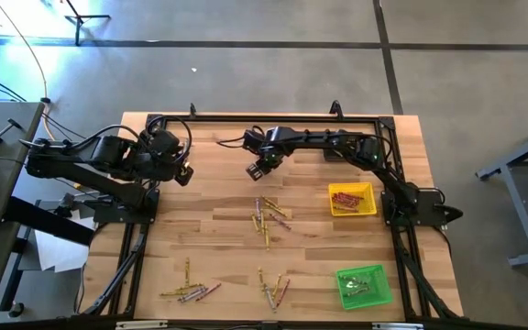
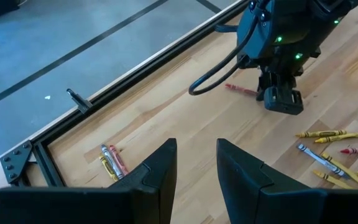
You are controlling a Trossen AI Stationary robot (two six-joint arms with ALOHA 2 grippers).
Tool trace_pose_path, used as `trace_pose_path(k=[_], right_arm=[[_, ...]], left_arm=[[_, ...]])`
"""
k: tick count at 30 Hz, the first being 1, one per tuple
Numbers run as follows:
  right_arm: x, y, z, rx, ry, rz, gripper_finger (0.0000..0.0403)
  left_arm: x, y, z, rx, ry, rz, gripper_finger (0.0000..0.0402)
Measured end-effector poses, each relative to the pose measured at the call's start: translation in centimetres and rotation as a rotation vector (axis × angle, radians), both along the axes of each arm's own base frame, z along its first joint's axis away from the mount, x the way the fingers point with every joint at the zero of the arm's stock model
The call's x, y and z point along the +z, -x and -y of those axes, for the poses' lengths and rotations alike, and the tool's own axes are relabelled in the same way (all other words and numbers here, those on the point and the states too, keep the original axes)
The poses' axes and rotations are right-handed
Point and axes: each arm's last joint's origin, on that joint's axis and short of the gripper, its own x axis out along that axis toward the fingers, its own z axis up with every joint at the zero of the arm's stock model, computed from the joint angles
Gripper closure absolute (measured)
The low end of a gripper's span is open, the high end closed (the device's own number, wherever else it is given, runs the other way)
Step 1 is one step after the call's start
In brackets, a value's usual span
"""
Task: Sort crayons
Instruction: Put the red crayon into the yellow bin
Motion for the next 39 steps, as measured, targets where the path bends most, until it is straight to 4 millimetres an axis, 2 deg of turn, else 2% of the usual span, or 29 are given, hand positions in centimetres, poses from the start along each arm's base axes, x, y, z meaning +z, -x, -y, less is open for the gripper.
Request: trace_pose_path(k=[4, 13, 16, 21, 25, 31, 34, 39], right_arm=[[0.0, 0.3, 0.7, -0.016, -0.011, -0.003, 0.039], [0.6, 0.8, 1.7, 0.026, -0.095, 0.001, 0.0394], [2.3, 1.0, 1.5, 0.092, -0.091, -0.01, 0.0397], [5.8, 2.7, -0.9, 0.35, -0.105, -0.116, 0.0393], [8.6, 4.8, -2.7, 0.461, -0.119, -0.154, 0.0392], [11.3, 8.8, -4.8, 0.449, -0.089, -0.105, 0.0392], [11.0, 12.1, -5.7, 0.369, -0.089, -0.08, 0.0392], [9.2, 18.8, -7.8, 0.136, -0.116, -0.073, 0.0391]], left_arm=[[0.0, 0.0, 0.0, 0.0, 0.0, 0.0, 0.0303], [0.0, 0.0, 0.0, 0.0, 0.0, -0.001, 0.0303], [0.0, 0.0, 0.0, 0.0, 0.0, 0.0, 0.0303], [0.0, 0.0, 0.0, -0.006, 0.012, -0.003, 0.0303], [0.0, 0.0, 0.0, -0.009, 0.017, -0.003, 0.0303], [0.0, 0.0, 0.0, 0.001, -0.001, -0.001, 0.0303], [0.0, 0.0, 0.0, 0.002, -0.002, 0.0, 0.0303], [0.0, 0.0, 0.0, 0.008, -0.013, 0.001, 0.0303]])
